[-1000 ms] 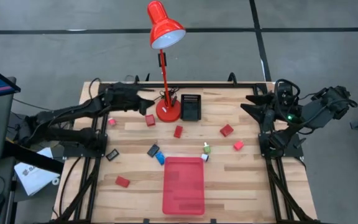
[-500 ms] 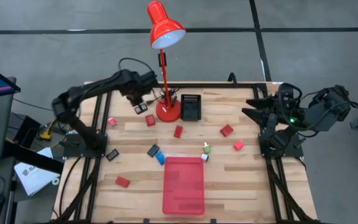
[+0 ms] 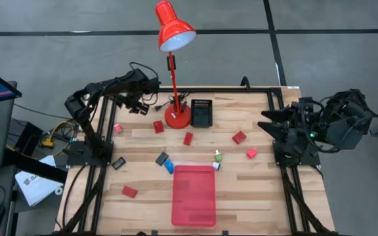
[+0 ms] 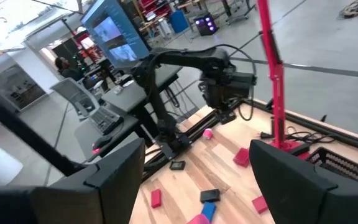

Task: Pick & Place Office items
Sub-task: Put the left pink charger adapter into the red bin

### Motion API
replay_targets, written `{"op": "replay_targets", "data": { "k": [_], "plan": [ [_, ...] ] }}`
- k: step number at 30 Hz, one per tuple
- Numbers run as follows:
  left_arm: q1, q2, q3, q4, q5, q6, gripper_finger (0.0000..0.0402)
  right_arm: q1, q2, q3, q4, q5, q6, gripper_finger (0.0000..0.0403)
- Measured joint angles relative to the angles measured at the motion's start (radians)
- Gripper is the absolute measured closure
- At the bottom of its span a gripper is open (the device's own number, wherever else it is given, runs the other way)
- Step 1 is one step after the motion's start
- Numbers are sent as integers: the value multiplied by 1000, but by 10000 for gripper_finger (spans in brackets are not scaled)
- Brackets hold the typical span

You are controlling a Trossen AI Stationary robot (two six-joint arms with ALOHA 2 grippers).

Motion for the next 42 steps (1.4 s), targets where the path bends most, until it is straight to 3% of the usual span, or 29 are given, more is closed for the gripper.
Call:
{"op": "replay_targets", "data": {
  "k": [8,14,17,33,42],
  "plan": [
    [54,-97,-208,16,72,-296,175,76,22,0,24,53,0,121],
    [42,-235,-372,208,205,-501,163,133,26,0,30,107,1,121],
    [40,-288,-437,293,223,-589,163,152,25,0,30,116,15,121],
    [101,-313,-588,432,231,-762,167,216,30,0,52,163,43,121],
    [158,-313,-595,467,178,-786,167,249,39,0,51,188,73,121]
  ]
}}
